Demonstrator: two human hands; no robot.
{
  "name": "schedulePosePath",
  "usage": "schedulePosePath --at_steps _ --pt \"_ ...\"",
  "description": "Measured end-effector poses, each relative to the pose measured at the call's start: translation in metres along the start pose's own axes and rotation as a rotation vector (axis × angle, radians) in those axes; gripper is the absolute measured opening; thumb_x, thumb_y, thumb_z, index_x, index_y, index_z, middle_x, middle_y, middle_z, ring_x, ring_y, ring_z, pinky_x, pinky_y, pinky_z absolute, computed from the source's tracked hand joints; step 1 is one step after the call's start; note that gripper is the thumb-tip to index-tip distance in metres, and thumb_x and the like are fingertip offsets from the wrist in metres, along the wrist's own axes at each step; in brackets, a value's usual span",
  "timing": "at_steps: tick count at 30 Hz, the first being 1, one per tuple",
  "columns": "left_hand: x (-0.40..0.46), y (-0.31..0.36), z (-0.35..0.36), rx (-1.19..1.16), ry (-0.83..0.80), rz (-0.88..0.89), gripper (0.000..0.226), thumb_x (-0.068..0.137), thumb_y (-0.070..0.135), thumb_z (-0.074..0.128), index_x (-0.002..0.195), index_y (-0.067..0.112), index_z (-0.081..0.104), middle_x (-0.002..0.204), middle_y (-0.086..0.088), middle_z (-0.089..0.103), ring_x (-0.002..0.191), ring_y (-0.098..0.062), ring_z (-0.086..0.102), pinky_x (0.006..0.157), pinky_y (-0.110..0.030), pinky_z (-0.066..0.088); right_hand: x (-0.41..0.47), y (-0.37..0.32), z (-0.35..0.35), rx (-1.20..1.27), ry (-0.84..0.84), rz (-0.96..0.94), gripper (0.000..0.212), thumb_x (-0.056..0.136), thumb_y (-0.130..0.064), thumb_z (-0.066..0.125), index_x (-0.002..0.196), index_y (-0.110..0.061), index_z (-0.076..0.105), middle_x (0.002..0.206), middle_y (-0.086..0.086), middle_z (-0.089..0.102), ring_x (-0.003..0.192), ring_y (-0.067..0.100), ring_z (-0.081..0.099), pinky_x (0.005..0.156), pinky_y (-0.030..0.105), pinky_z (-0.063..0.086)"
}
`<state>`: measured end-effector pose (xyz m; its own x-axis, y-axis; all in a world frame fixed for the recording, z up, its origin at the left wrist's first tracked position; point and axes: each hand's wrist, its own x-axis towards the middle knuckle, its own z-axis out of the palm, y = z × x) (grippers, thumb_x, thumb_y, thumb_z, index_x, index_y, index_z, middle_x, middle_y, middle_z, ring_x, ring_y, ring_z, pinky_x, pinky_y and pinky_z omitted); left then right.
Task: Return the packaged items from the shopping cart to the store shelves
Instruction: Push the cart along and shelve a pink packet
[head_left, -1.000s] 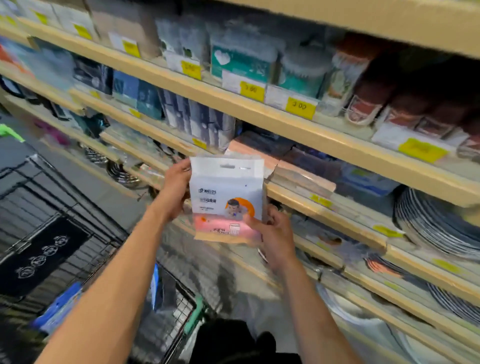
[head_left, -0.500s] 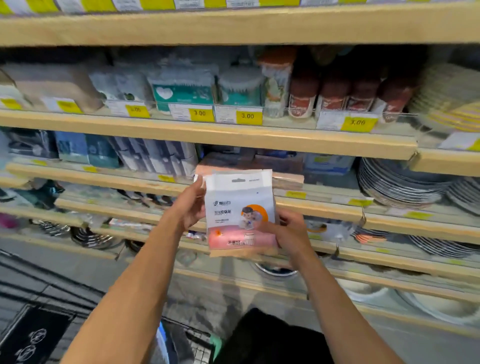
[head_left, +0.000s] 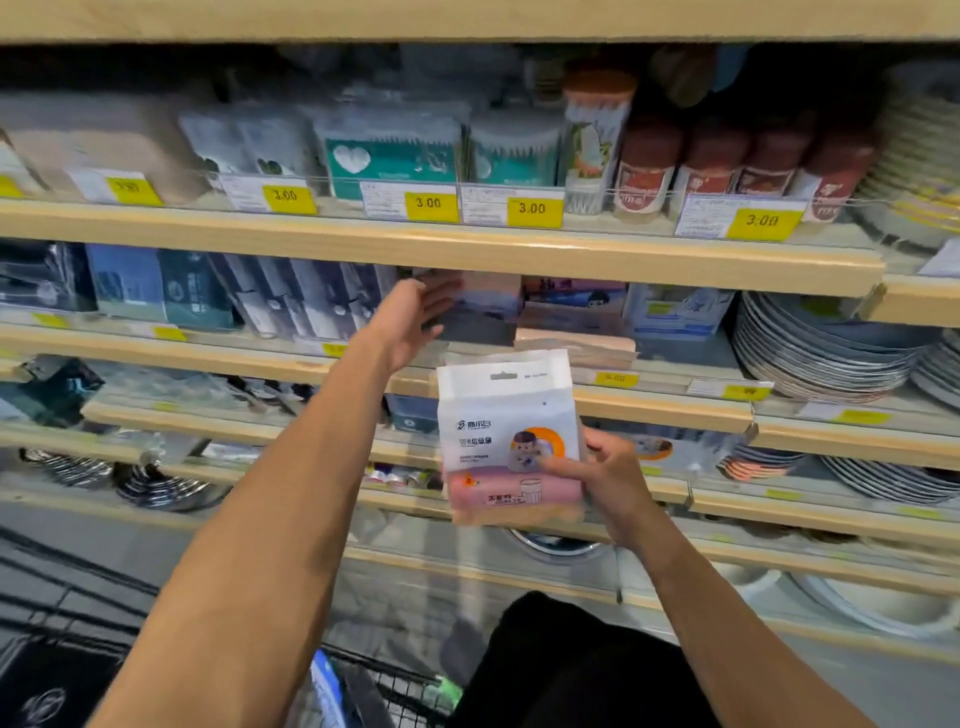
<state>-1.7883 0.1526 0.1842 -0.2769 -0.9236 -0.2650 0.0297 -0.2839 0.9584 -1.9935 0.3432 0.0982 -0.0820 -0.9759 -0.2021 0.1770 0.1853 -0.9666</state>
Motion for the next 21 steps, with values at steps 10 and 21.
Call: schedulePosePath --at_steps 10,21 --pt "0.019 0.008 -0.032 0.067 -0.031 0.18 0.046 0.103 0.036 0.032 0.124 0.012 0.065 0.121 -0.002 0.071 0.116 -0.016 0.063 0.101 -0.033 0.045 0.054 -0.033 0.037 -0.044 0.13 -0.156 0.035 0.071 0.002 0.081 0.104 -0.007 0.075 0.09 0.004 0.079 0.077 0.016 0.074 0.067 0.029 0.058" --pt "-0.016 -0.035 -0.023 0.396 0.543 0.43 0.044 0.098 0.049 0.041 0.078 0.014 0.057 0.074 0.0 0.062 0.073 -0.021 0.058 0.065 -0.037 0.042 0.113 -0.083 0.077 -0.03 0.224 -0.083 0.035 0.07 -0.008 0.086 0.089 -0.003 0.058 0.079 0.006 0.073 0.068 0.017 0.071 0.067 0.034 0.06"
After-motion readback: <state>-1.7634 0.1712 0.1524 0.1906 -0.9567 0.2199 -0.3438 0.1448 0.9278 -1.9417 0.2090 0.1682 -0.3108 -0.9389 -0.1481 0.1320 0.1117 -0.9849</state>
